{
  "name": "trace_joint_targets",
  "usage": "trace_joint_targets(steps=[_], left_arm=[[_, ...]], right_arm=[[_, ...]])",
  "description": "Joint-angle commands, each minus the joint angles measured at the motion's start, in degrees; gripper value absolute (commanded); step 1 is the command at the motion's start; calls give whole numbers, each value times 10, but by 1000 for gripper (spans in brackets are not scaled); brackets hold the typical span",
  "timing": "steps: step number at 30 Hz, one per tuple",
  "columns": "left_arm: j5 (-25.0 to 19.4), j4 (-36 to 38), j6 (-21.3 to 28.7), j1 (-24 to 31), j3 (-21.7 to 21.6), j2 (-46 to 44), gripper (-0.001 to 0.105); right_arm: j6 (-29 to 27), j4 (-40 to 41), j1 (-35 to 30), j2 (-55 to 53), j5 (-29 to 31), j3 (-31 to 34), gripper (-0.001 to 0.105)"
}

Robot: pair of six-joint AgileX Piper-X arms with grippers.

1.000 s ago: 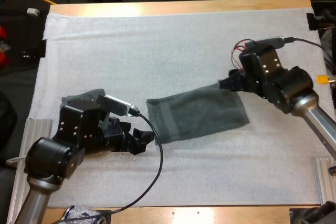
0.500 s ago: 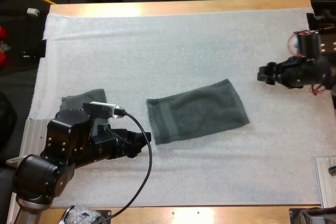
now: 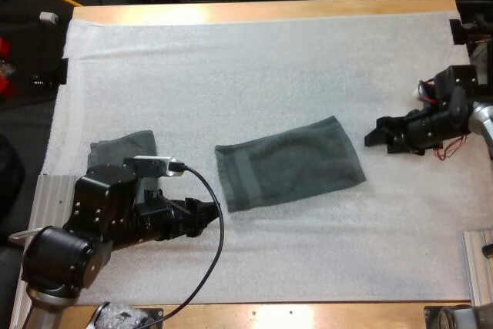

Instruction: Pick towel from pile, fold and stack

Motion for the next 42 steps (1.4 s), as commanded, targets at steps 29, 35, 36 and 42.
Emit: trace_joint_targets(steps=[29,35,36,42], left_arm=[[2,2,-5,-3,-1,-2,70],[2,2,-5,-3,-1,-2,70],[2,2,-5,-3,-1,-2,70],[2,2,-5,-3,-1,-2,70]], right_arm=[[-20,7,53,131,-64,38,61],[-16,25,53,131,-62,49,31],[-11,26,53,131,-60,49,20],[-13,39,53,120,-52,49,0]])
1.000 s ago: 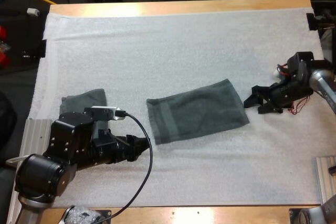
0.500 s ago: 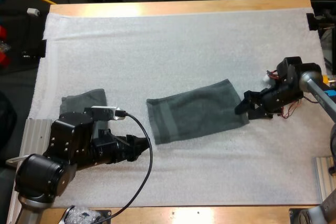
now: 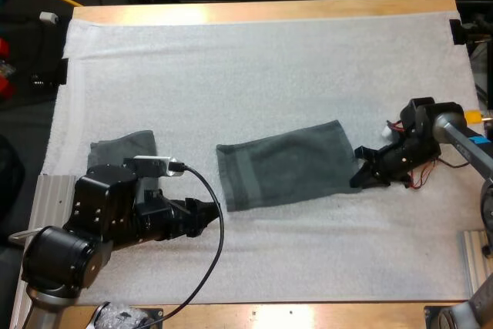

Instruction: Pick towel from pile, fold and stack

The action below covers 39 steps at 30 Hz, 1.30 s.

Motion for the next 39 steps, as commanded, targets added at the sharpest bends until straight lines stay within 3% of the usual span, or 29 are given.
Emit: trace_joint_targets(steps=[1,4,12,18,25,29,39], left_arm=[[2,2,-5,-3,-1,-2,70],[2,2,-5,-3,-1,-2,70],[2,2,-5,-3,-1,-2,70],[4,2,-2,-3,-1,-2,70],[7,6,4,-3,-1,-2,70],[7,6,4,-3,-1,-2,70],[7,6,18,-3,-1,-2,70]], right_arm=[[-11,24,5,-6,32,7,0],[-25,50,5,-32,98,7,0],[-42,119,5,-119,343,7,0],[-42,134,5,-181,465,7,0],[-35,137,41,-239,488,7,0],[-24,123,112,-252,488,7,0],[81,30,318,-235,476,7,0]])
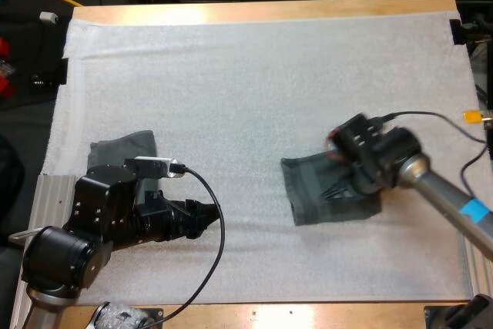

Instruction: Pick towel from pile, fold and stack

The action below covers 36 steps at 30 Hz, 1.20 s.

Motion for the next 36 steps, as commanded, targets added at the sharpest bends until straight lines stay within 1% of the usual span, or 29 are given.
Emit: trace_joint_targets(steps=[1,5,8,12,16,19,21,25,28,30,31,36], left_arm=[[4,2,5,-3,-1,-2,70],[4,5,11,-3,-1,-2,70],[4,11,15,-3,-1,-2,70],[4,15,17,-3,-1,-2,70],[4,15,19,-3,-1,-2,70],[4,15,19,-3,-1,-2,70],[4,15,19,-3,-1,-2,70],[4,15,19,-3,-1,-2,70],[4,15,19,-3,-1,-2,70],[4,15,19,-3,-1,-2,70],[4,15,19,-3,-1,-2,70],[4,15,19,-3,-1,-2,70]], right_arm=[[16,-11,14,9,-12,1,0],[49,-26,43,40,-56,1,0],[67,-35,57,58,-66,1,0],[86,-52,73,67,-95,0,0],[120,-83,75,68,-124,0,0],[148,-111,75,68,-128,0,0],[161,-129,75,69,-145,0,0],[167,-147,75,74,-156,0,0],[167,-148,75,79,-183,0,0],[167,-142,75,81,-190,0,4],[167,-139,75,81,-190,0,11],[167,-140,75,81,-215,0,70]])
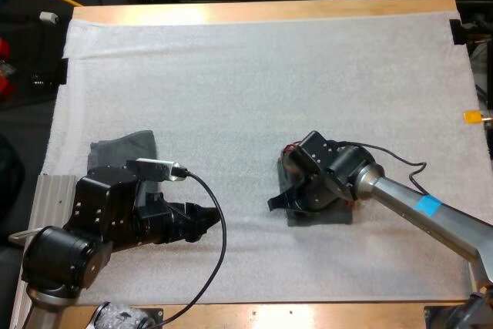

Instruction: Pick towel from pile, fold and stack

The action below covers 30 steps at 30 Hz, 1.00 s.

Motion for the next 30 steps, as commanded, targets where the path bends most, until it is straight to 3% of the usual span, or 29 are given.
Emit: trace_joint_targets(steps=[1,9,13,17,22,25,30], left_arm=[[4,3,0,-3,-1,-2,70],[4,3,5,-3,-1,-2,70],[4,3,5,-3,-1,-2,70],[4,3,10,-3,-1,-2,70],[4,3,18,-3,-1,-2,70],[4,3,22,-3,-1,-2,70],[4,3,27,-3,-1,-2,70]], right_arm=[[2,-1,2,0,-17,0,75],[28,-34,2,0,-70,0,63],[55,-58,2,1,-79,0,63],[76,-73,2,19,-129,0,63],[76,-70,2,32,-126,0,63],[74,-67,2,11,-96,0,63],[52,-26,2,-68,6,0,63]])
